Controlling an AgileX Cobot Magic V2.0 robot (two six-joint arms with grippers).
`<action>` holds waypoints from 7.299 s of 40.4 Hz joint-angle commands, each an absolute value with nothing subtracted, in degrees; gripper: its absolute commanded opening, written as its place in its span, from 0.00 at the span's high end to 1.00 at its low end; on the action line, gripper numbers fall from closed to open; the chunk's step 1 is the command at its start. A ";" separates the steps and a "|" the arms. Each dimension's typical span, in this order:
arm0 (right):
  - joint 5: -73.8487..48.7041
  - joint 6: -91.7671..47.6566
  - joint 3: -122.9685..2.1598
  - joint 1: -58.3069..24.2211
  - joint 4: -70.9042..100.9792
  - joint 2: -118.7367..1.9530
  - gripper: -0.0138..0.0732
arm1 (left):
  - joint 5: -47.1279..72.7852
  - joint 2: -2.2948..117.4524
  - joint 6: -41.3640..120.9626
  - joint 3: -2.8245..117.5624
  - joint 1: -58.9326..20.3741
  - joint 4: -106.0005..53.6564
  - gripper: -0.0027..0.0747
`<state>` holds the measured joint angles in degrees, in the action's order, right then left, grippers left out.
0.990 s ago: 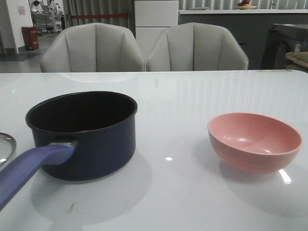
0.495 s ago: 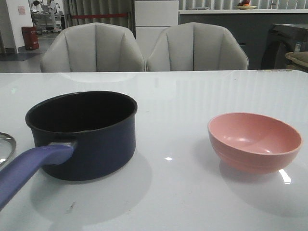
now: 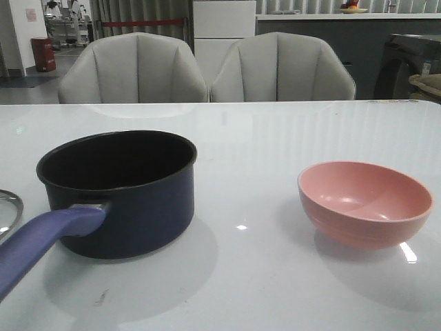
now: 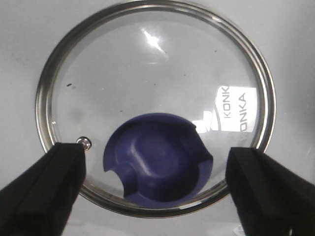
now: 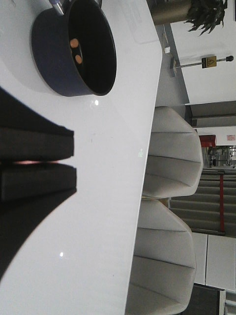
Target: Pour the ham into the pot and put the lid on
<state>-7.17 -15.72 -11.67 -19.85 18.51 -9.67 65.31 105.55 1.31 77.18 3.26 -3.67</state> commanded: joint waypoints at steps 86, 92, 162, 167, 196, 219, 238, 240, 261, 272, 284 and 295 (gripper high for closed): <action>-2.41 -16.16 -13.16 -19.87 18.65 -10.12 0.63 | 70.67 104.74 2.28 85.26 3.19 -5.47 0.55; -2.41 -16.16 -13.16 -19.87 18.65 -10.12 0.63 | 73.39 103.01 2.28 90.56 3.19 -7.38 0.55; -2.41 -16.16 -13.16 -19.87 18.65 -10.12 0.63 | 73.78 106.43 5.09 97.38 -23.78 -9.46 0.54; -2.41 -16.16 -13.16 -19.87 18.65 -10.12 0.63 | 73.78 106.56 5.09 97.38 -23.78 -9.09 0.46; -2.41 -16.16 -13.16 -19.87 18.65 -10.12 0.63 | 73.78 104.05 5.09 106.12 -23.06 -8.32 0.13; -2.41 -16.16 -13.16 -19.87 18.65 -10.12 0.63 | 64.20 79.25 6.56 82.99 -10.07 -7.49 0.13; -2.41 -16.16 -13.16 -19.87 18.65 -10.12 0.63 | 43.13 46.86 6.79 52.93 -9.94 -7.86 0.13; -2.41 -16.16 -13.16 -19.87 18.65 -10.12 0.63 | 40.81 42.36 6.79 49.80 -9.94 -7.86 0.13; -2.41 -16.16 -13.16 -19.87 18.65 -10.12 0.63 | 25.84 4.09 6.79 22.62 -9.94 -7.74 0.13; -2.41 -16.16 -13.16 -19.87 18.65 -10.12 0.63 | 21.13 2.22 6.79 19.03 -9.94 -7.74 0.57; -2.41 -16.16 -13.16 -19.87 18.65 -10.12 0.63 | 21.99 2.22 6.79 19.03 -9.94 -7.63 0.81; -2.41 -16.16 -13.16 -19.87 18.65 -10.12 0.63 | 22.11 2.22 6.79 19.03 -9.94 -7.63 0.81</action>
<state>-7.17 -15.72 -11.67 -19.85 18.51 -9.67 26.31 1.59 6.86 17.57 -10.01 -7.03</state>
